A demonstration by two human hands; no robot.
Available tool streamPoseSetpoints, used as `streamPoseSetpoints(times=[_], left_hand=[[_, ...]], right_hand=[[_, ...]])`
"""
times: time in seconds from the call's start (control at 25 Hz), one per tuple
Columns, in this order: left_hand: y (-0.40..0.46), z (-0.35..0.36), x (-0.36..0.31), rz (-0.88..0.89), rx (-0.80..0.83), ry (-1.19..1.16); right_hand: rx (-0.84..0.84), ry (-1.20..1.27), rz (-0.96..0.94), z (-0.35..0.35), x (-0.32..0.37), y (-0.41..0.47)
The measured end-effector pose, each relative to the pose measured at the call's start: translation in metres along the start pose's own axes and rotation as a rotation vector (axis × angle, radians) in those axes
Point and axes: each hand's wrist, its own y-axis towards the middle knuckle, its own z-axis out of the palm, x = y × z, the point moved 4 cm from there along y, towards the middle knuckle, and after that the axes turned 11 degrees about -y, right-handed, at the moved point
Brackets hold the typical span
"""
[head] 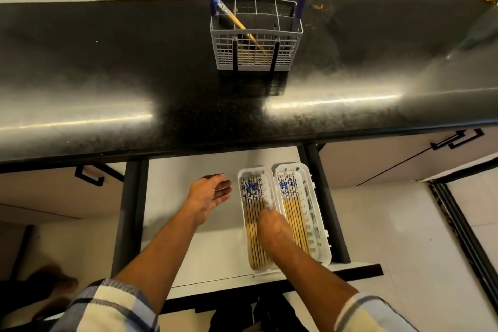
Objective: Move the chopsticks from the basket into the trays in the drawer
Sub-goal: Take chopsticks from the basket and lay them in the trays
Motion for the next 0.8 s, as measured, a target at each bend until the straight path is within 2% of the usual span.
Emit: streamPoseSetpoints(times=[0.48,0.64,0.8], left_hand=[[-0.005,0.005,0.005,-0.004,0.01,-0.002],[-0.018,0.016,-0.012,0.072,0.087,0.102],[-0.038,0.046,-0.054,0.202,0.228,0.222]], right_hand=[[-0.217,0.423,0.176,-0.059,-0.115,-0.026],[-0.23,0.5,0.15,-0.075,-0.114,-0.031],[-0.398,0.577,0.05,-0.136,-0.097,-0.025]])
